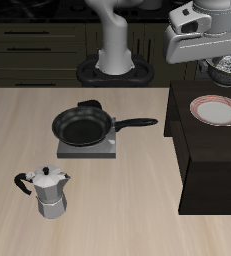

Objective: Place the bowl on the plate

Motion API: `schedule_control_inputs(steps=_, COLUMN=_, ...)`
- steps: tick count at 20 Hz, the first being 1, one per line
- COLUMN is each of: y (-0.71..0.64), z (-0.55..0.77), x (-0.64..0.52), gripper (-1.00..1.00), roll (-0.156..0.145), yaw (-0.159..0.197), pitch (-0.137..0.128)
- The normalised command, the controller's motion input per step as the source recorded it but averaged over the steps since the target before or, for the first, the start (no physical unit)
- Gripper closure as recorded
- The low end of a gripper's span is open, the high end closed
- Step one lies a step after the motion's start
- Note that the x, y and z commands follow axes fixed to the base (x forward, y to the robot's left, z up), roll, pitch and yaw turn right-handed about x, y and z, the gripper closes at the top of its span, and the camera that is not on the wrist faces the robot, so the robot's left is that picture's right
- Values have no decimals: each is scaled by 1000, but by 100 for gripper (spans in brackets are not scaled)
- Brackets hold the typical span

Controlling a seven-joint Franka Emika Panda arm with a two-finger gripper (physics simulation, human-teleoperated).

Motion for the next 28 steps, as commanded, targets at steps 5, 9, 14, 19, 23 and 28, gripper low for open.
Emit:
schedule_control_inputs(steps=5, y=-11, z=-73, x=29, gripper=100, roll=-22, yaw=18, pitch=5)
schedule_control_inputs(steps=9, y=44, z=-224, x=69, gripper=100, roll=-12, yaw=17, pitch=26)
schedule_control_inputs(steps=14, y=160, z=-224, x=34, gripper=100, roll=24, yaw=8, pitch=36)
schedule_control_inputs(steps=19, y=77, z=-116, x=-53, gripper=100, roll=17, yaw=18, pitch=16)
schedule_control_inputs(steps=23, y=-46, z=-73, x=-2, gripper=100, roll=-4, yaw=23, pitch=-1)
schedule_control_inputs(steps=28, y=-74, z=-117, x=94, gripper=100, roll=-8, yaw=9, pitch=18)
